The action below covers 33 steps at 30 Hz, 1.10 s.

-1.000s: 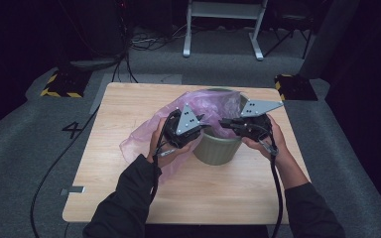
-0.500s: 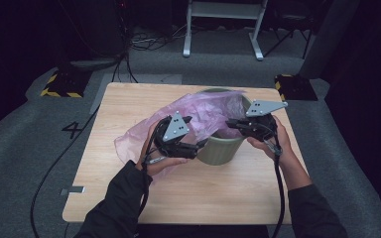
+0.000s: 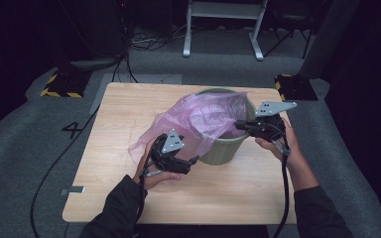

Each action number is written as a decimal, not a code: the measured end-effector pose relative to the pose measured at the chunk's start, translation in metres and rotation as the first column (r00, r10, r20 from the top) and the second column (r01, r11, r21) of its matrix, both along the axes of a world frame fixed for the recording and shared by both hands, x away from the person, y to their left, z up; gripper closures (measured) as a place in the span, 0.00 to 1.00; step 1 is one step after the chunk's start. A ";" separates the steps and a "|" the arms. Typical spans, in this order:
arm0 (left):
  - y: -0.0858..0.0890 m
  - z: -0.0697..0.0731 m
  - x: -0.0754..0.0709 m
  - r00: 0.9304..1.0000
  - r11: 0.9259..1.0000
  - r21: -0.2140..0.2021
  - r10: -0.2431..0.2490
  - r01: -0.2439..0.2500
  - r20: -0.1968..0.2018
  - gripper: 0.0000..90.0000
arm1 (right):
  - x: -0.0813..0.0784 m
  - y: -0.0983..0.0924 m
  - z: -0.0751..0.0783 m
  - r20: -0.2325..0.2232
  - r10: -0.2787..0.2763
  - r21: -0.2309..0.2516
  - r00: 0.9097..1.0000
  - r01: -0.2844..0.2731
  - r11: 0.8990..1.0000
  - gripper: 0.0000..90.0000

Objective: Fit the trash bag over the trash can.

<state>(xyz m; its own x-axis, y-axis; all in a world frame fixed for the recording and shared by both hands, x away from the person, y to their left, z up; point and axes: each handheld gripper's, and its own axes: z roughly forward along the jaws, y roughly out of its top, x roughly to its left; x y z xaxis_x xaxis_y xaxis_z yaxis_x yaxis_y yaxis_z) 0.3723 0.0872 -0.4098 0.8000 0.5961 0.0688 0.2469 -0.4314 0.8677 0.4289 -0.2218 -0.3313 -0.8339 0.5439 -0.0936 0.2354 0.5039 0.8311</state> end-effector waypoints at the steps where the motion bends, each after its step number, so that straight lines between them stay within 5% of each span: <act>1: -0.002 -0.001 0.001 1.000 1.000 0.008 0.007 -0.007 0.002 0.21 | 0.000 0.000 -0.001 -0.006 0.005 0.002 1.000 -0.005 1.000 1.00; 5: -0.006 -0.003 0.008 0.999 0.999 0.017 0.046 -0.046 0.022 0.47 | 0.001 0.000 -0.002 -0.021 0.019 -0.003 1.000 -0.019 1.000 1.00; 8: -0.003 -0.003 0.012 0.996 0.997 -0.005 0.079 -0.079 0.040 0.73 | 0.001 0.000 -0.002 -0.029 0.023 -0.009 0.999 -0.023 1.000 1.00; 12: 0.007 0.000 0.013 0.993 0.994 -0.056 0.095 -0.091 0.069 0.96 | -0.001 -0.001 -0.002 -0.021 0.026 -0.003 0.999 -0.026 1.000 1.00; 21: 0.030 0.026 0.011 0.968 0.973 -0.167 0.188 -0.161 0.163 1.00 | -0.002 0.008 -0.005 -0.012 0.048 -0.011 0.999 -0.048 0.999 0.98; 29: 0.026 0.046 0.004 0.952 0.976 -0.158 0.185 -0.150 0.242 1.00 | -0.006 0.009 0.000 0.034 0.049 0.036 0.998 -0.050 0.998 0.50; 33: 0.036 0.049 0.002 0.946 0.970 -0.181 0.203 -0.161 0.251 1.00 | -0.011 0.000 0.015 0.081 0.037 0.099 0.996 -0.045 0.994 0.44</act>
